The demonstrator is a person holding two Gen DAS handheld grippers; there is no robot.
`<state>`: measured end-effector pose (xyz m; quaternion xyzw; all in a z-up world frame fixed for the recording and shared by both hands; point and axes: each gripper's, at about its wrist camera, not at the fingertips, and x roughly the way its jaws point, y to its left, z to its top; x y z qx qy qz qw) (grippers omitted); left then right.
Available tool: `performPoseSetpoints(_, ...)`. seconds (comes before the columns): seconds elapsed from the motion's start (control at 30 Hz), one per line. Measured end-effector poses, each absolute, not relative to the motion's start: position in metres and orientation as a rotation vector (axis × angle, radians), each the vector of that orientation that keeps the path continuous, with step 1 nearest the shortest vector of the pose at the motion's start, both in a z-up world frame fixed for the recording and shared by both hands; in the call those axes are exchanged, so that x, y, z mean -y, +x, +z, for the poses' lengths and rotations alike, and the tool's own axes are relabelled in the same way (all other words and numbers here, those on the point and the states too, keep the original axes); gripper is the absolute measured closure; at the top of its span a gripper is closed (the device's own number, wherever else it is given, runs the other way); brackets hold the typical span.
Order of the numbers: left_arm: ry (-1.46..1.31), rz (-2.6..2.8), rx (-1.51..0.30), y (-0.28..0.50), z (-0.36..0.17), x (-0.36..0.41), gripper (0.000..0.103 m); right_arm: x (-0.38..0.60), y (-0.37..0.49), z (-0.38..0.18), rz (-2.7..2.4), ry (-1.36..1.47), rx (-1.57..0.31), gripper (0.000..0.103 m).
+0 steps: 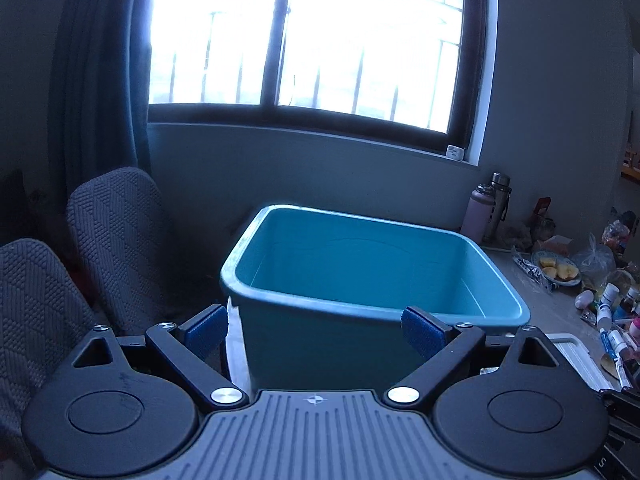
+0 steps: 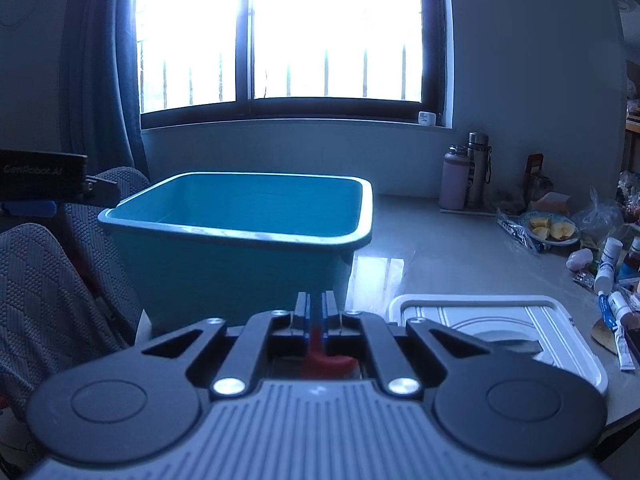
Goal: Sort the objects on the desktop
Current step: 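Move the open right tool to the tall red canister on the desk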
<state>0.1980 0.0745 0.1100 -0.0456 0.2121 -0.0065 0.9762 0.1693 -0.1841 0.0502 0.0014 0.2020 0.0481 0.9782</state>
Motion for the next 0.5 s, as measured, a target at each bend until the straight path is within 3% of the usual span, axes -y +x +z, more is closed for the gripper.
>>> performPoseSetpoints(0.07, -0.099, -0.005, -0.445, 0.182, 0.099, -0.077, 0.008, 0.186, 0.161, 0.042, 0.102, 0.034, -0.423, 0.071)
performPoseSetpoints(0.13, -0.108, 0.001, -0.461, 0.167, 0.089, -0.079, 0.008, 0.186, 0.154, 0.034, 0.099, 0.051, -0.437, 0.026)
performPoseSetpoints(0.2, -0.124, 0.008, -0.475, 0.153, 0.078, -0.083, 0.008, 0.186, 0.144, 0.026, 0.095, 0.058, -0.420, 0.013)
performPoseSetpoints(0.3, -0.148, 0.024, -0.517, 0.137, 0.061, -0.089, 0.008, 0.185, 0.135, 0.015, 0.116, 0.038, -0.393, 0.004)
performPoseSetpoints(0.5, -0.215, 0.040, -0.523, 0.109, 0.042, -0.102, 0.008, 0.187, 0.134, -0.005, 0.111, 0.045, -0.432, 0.003)
